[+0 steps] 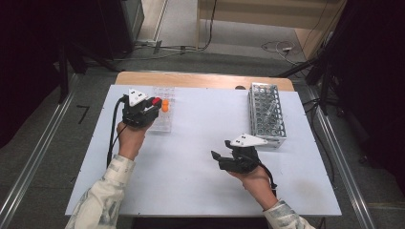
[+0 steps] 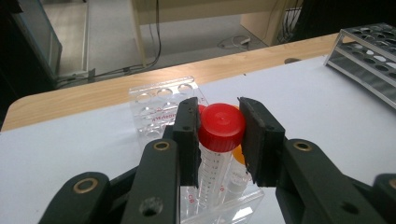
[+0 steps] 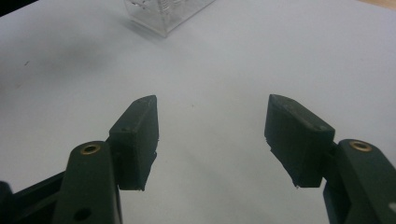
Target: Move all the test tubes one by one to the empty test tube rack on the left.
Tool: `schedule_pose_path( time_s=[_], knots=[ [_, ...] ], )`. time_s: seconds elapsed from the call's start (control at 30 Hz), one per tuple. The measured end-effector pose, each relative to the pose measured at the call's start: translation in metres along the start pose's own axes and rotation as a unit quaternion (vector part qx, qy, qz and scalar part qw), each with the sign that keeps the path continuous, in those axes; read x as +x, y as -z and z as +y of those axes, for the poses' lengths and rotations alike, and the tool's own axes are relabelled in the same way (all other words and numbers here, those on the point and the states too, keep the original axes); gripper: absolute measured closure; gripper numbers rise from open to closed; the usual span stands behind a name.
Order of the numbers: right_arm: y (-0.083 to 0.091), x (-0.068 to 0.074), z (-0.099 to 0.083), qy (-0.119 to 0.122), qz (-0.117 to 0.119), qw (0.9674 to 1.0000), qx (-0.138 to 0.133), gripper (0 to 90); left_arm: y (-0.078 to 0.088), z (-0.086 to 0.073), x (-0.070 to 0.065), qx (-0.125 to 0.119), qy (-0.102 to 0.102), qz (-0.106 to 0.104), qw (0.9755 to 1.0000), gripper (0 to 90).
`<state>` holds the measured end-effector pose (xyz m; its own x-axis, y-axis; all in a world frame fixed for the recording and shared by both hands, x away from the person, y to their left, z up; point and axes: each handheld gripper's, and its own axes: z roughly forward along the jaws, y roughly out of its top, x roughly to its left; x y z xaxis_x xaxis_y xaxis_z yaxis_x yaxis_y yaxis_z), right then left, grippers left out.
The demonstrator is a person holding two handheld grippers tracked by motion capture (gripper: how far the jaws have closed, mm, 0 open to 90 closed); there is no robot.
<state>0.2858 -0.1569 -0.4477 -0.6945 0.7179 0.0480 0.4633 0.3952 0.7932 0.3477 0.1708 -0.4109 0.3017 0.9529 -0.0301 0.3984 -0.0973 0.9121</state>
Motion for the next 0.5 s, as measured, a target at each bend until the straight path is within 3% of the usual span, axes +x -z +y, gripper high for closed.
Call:
schedule_pose_path(
  time_s=[0.37, 0.5],
  knots=[
    [0.0009, -0.0005, 0.0000, -0.002, 0.001, 1.0000, -0.002, 33.8, 0.0016, -0.0011, 0.0011, -0.001, 0.011, -0.004, 0.9999, 65.0],
    [0.0024, -0.0028, 0.0004, -0.005, -0.002, 1.0000, -0.005, 33.8, 0.0045, -0.0006, 0.0020, 0.000, 0.020, -0.009, 0.9998, 58.2]
  ],
)
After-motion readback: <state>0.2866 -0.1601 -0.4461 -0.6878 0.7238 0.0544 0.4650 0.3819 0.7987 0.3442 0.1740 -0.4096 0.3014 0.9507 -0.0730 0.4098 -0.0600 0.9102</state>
